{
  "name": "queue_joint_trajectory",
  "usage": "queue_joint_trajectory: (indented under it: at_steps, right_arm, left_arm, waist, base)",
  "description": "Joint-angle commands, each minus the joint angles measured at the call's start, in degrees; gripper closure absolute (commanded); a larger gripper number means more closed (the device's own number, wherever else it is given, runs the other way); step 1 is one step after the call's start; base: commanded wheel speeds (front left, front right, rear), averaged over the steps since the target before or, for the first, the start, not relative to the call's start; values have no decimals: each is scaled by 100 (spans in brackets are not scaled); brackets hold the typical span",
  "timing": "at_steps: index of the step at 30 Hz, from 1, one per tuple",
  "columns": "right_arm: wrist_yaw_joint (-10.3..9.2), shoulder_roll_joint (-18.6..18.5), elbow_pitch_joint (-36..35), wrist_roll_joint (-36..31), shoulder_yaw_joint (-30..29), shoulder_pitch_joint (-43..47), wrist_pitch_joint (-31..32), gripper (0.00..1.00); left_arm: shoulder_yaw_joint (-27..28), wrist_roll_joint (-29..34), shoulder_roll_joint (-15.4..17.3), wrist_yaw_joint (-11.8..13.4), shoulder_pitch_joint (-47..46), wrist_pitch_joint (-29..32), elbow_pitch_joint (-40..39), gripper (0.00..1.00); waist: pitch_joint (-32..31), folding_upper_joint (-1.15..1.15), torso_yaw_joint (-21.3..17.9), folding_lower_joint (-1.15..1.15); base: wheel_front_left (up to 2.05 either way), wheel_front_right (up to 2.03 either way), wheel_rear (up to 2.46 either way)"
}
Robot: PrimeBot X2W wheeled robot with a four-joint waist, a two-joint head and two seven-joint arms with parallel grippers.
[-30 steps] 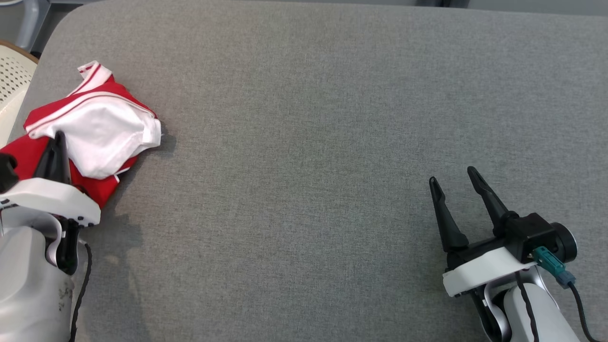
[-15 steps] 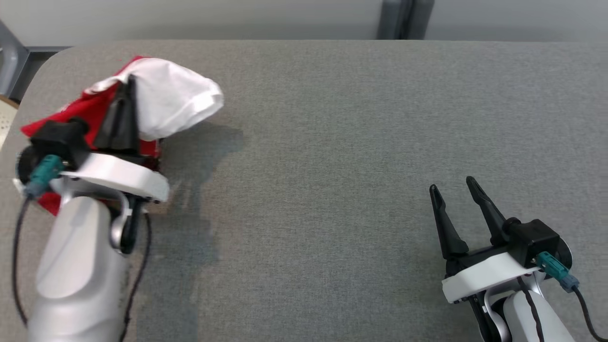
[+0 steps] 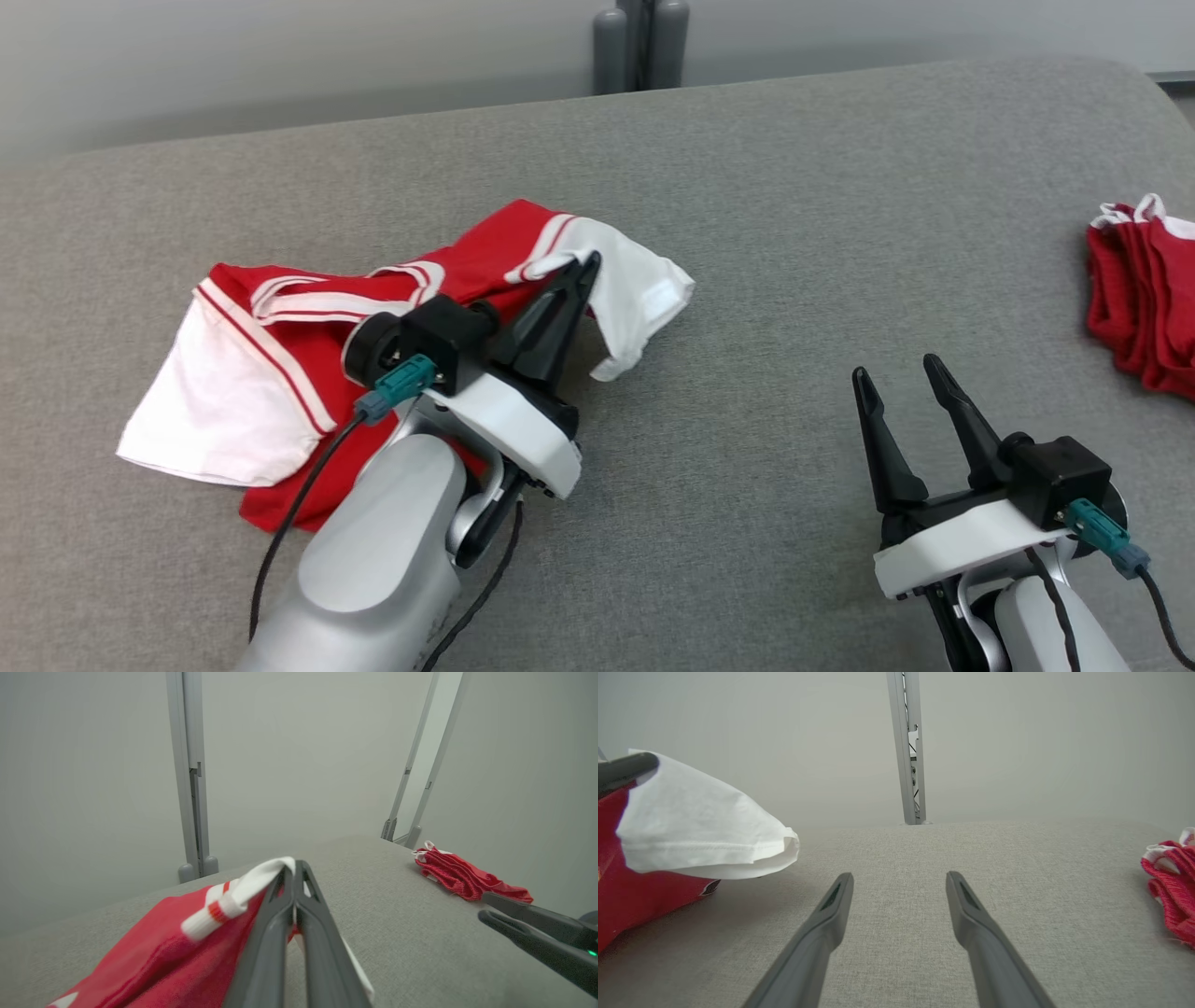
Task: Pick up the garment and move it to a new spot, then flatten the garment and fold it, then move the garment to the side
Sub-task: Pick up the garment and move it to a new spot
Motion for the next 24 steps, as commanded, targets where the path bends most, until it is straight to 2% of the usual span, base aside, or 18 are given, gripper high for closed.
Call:
queue_joint_trajectory:
  at_steps: [1, 6, 7, 8, 9, 12, 16, 24]
  right_arm:
    - [1, -32, -2, 39, -22, -23, 3, 0]
    - [1, -31, -3, 27, -55, -20, 3, 0]
    - [1, -31, -13, 23, -69, -23, 3, 0]
    - [1, -29, -24, 21, -85, -27, 3, 0]
    - [1, -30, -33, 23, -107, -27, 3, 0]
    - [1, -32, -41, 15, -188, -13, 3, 0]
    - [1, -32, -17, 17, -257, 15, 3, 0]
    - [1, -32, 46, 45, -214, 79, 3, 0]
  left_arm:
    - [-164, -103, 14, -5, -134, -28, -56, 100]
    - [-434, -145, 24, 132, -201, -28, -11, 100]
    - [-436, -176, 24, 180, -174, -27, 41, 86]
    - [-402, -187, 23, 235, -158, -28, 64, 47]
    - [-399, -125, 22, 267, -126, -27, 139, 0]
    - [-276, -29, 15, 364, 2, -27, 267, 0]
    - [133, 172, 16, 650, 288, -27, 253, 0]
    - [1324, 714, 75, 1067, 1282, -27, -195, 0]
  waist:
    - [-6, 0, -179, 0]
    - [-14, 0, -304, 0]
    - [-11, 0, -317, 0]
    - [-9, 0, -322, 0]
    - [-10, 0, -320, 0]
    - [-27, 0, -260, 0]
    - [-88, 0, -128, 0]
    - [-368, 0, 85, 0]
  base:
    - [0, 0, 0]
    - [0, 0, 0]
    - [0, 0, 0]
    - [0, 0, 0]
    - [0, 0, 0]
    - [0, 0, 0]
    - [0, 0, 0]
    - [0, 0, 0]
